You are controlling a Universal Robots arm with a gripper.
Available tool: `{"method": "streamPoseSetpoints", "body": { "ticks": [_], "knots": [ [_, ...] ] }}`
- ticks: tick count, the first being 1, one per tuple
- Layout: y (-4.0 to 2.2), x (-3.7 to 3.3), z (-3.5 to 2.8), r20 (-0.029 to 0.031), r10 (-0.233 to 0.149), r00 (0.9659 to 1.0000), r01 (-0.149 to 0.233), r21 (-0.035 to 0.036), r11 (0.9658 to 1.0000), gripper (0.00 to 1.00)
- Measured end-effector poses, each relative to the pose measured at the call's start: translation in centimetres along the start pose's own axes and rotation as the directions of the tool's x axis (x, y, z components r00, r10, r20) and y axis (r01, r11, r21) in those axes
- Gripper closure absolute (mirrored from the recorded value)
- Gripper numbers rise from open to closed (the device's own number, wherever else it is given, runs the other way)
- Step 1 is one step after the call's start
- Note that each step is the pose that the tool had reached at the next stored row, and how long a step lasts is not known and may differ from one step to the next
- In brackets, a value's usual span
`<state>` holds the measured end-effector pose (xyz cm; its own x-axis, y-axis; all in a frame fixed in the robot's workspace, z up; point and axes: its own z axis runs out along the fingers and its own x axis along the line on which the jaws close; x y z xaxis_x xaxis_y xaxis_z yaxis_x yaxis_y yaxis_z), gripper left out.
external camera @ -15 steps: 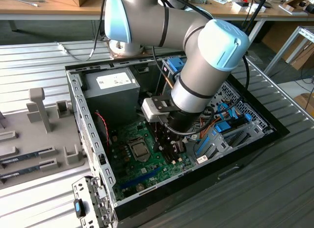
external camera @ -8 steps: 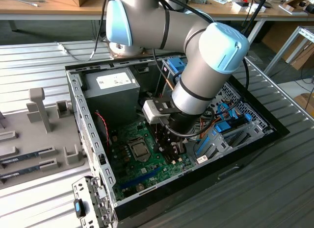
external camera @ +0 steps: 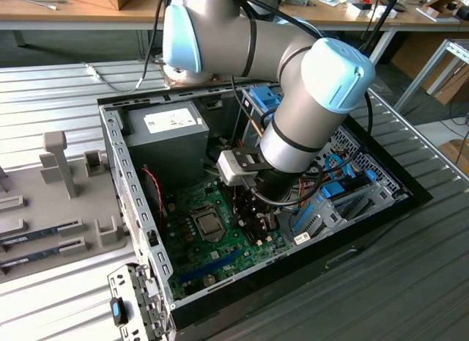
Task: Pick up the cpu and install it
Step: 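Close the cpu cover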
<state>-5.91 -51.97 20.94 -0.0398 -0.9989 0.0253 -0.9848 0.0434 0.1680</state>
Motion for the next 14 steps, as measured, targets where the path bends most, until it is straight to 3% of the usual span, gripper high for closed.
{"method": "streamPoseSetpoints", "body": {
  "ticks": [9,14],
  "knots": [
    [-0.15,0.01,-0.01,0.0053,-0.001,1.0000,0.001,-0.0003,1.0000,0.89],
    [0.00,0.04,-0.90,0.0134,-0.002,0.9999,0.002,-0.0006,1.0000,0.89]
  ]
}}
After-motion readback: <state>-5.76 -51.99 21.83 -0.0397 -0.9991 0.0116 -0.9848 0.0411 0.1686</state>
